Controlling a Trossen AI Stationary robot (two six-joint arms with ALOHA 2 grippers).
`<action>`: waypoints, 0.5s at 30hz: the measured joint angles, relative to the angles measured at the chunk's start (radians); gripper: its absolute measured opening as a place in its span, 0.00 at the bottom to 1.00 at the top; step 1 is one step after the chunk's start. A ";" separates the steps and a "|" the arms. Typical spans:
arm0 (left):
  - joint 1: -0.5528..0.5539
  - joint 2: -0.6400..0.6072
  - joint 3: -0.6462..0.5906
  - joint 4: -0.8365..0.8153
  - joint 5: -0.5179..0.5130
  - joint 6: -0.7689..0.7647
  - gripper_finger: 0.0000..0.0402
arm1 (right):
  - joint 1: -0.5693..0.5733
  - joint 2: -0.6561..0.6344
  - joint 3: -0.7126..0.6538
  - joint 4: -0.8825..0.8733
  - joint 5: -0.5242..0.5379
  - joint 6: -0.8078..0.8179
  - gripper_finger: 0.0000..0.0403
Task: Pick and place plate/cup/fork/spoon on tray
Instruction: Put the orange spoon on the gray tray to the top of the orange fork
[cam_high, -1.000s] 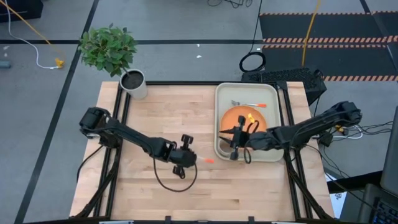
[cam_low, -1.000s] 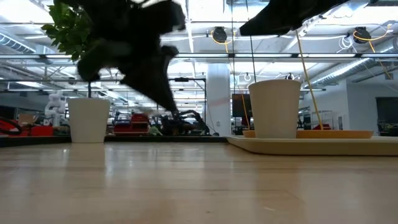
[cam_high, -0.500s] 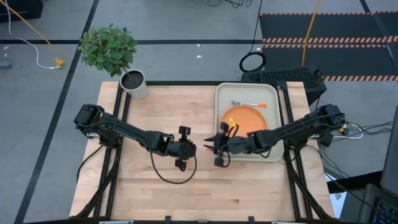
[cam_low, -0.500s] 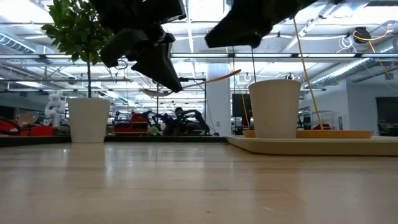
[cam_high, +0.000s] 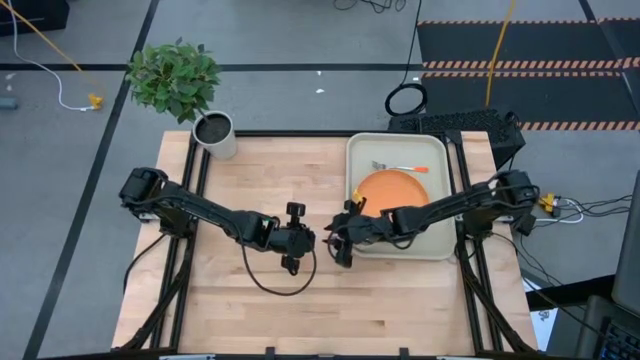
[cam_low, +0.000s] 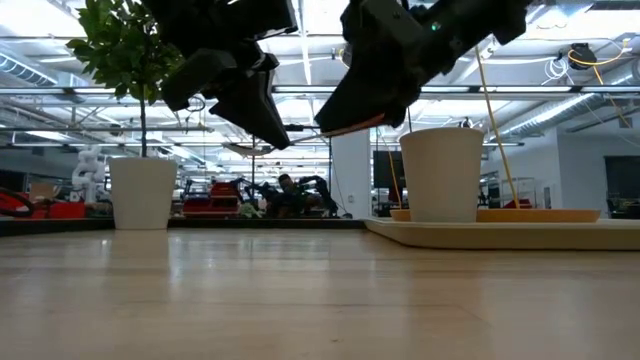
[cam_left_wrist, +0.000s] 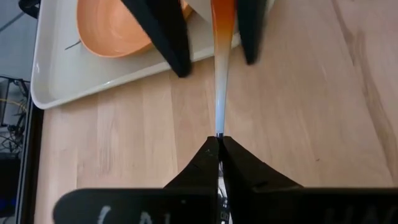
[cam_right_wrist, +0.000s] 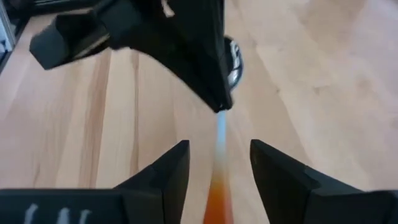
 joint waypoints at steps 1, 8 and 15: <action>0.000 0.000 0.000 -0.001 0.000 0.000 0.03 | -0.003 0.009 0.000 0.006 -0.008 0.000 0.41; 0.000 0.000 0.000 -0.002 0.000 -0.001 0.01 | -0.013 0.031 0.001 0.011 -0.030 -0.036 0.40; 0.000 0.000 0.000 -0.002 -0.001 -0.003 0.02 | -0.013 0.031 0.001 0.013 -0.029 -0.057 0.26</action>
